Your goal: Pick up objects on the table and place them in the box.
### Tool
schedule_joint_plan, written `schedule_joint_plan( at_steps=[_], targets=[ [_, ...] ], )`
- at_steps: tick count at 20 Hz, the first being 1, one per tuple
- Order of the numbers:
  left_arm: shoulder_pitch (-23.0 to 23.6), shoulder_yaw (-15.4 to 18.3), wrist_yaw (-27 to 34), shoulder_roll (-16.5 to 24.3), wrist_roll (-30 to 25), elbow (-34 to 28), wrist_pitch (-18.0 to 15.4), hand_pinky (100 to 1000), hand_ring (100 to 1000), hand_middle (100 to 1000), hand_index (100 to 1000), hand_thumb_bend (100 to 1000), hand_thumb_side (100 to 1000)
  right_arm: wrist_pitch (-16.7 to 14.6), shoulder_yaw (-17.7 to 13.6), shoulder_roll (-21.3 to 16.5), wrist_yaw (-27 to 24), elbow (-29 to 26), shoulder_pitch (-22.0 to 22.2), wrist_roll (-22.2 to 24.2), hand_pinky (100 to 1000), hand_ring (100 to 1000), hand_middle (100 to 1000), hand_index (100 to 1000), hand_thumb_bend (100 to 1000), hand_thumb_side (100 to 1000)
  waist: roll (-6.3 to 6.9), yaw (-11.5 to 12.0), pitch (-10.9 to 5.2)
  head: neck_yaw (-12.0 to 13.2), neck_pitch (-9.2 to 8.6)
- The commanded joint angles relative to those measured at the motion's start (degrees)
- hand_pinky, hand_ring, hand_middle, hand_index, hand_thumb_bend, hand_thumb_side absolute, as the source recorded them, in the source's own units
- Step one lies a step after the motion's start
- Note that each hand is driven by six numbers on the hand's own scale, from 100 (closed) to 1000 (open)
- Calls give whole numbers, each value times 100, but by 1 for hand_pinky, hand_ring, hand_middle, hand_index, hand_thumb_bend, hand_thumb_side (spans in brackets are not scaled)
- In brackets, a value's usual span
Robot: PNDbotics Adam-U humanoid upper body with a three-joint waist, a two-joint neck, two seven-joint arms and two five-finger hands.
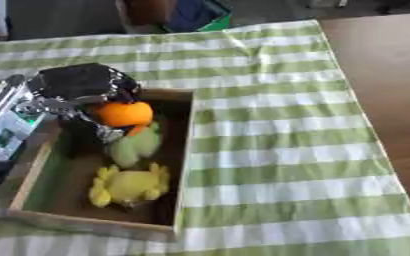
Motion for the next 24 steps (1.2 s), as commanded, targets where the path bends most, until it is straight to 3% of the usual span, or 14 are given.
schedule_joint_plan(
  at_steps=[1,2,3,4,10,14,16,17,18,20,24],
  targets=[
    [-148,84,-196,196,-75,-352,-317,421,624,674,743,507,941,19,-38,-124,20,-109,-39,8,727,715,550,821,100,845,-4,17,-117,-22,-25],
    [-162,95,-248,223,2,-456,-334,424,626,677,744,556,982,25,-31,-123,19,-109,-36,17,727,715,550,821,100,845,1,22,-121,-24,-33],
    [-167,103,-307,250,106,-542,-335,433,633,682,744,735,1000,31,-27,-118,18,-109,-35,24,727,715,550,822,100,844,5,26,-126,-25,-46],
    [-165,109,-371,272,214,-599,-324,434,632,678,740,789,1000,36,-26,-115,18,-109,-34,27,727,714,549,821,100,844,6,28,-129,-27,-56],
    [-152,170,-663,289,763,-681,-171,433,630,674,731,803,1000,45,-26,-109,17,-109,-26,25,726,714,548,821,100,842,-4,28,-151,-3,-113],
    [-173,266,-570,297,986,-770,-38,425,622,663,711,715,1000,44,-24,-105,11,-109,-43,11,726,714,548,821,100,842,-16,39,-175,15,-148],
    [-142,402,-388,294,1144,-805,143,405,609,646,692,488,1000,39,-27,-94,2,-109,-56,-7,725,714,550,821,100,842,-26,45,-199,17,-140],
    [-105,503,-256,285,1246,-818,286,386,599,635,691,213,1000,40,-27,-83,-10,-109,-62,-18,725,714,550,820,100,843,-32,47,-213,15,-119],
    [-40,656,-53,262,1393,-820,495,381,593,627,691,100,990,41,-27,-71,-19,-109,-72,-27,725,715,551,820,100,843,-39,48,-231,8,-88],
    [147,1052,536,215,1741,-821,1060,374,579,610,693,100,836,34,-22,-52,-42,-109,-105,-49,726,716,554,820,100,848,-56,59,-281,-43,9],
    [567,1924,2236,182,2366,-1042,2158,368,566,592,696,100,844,-34,20,-108,-68,-109,-198,-91,726,719,562,820,100,862,-80,107,-372,-148,184]
  ],
)
